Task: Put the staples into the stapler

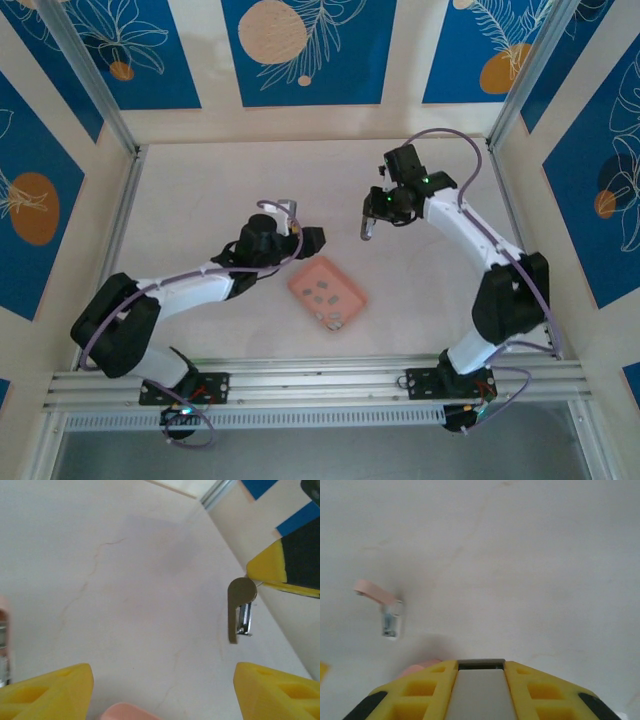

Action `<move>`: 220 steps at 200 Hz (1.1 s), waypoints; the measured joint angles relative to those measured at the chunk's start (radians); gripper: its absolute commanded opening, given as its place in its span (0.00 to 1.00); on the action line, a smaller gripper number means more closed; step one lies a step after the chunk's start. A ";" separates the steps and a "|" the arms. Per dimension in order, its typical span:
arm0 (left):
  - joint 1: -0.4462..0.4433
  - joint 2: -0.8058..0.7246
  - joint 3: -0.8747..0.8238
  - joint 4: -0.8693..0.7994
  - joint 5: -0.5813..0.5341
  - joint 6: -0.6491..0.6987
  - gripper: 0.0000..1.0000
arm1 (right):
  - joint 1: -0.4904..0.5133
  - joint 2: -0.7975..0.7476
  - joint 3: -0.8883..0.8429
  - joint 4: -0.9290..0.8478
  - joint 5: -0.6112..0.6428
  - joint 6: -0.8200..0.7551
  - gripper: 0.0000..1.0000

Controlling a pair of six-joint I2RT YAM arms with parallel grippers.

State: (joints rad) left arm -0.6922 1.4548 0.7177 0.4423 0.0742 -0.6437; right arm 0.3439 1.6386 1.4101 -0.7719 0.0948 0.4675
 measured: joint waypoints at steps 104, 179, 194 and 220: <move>0.000 -0.074 -0.053 -0.146 -0.143 0.128 0.77 | -0.057 0.436 0.346 -0.335 -0.017 -0.098 0.19; 0.005 -0.063 -0.053 -0.167 -0.158 0.143 0.78 | -0.058 0.576 0.482 -0.422 0.059 -0.116 0.19; 0.005 -0.056 -0.053 -0.174 -0.161 0.142 0.77 | -0.058 0.593 0.492 -0.423 0.064 -0.119 0.19; 0.005 -0.052 -0.053 -0.174 -0.164 0.138 0.77 | -0.063 0.618 0.508 -0.424 0.065 -0.119 0.19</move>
State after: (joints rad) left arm -0.6876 1.4025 0.6647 0.2687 -0.0895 -0.5060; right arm 0.2813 2.2570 1.9179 -1.1961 0.1600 0.3485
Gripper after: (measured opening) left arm 0.775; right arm 0.262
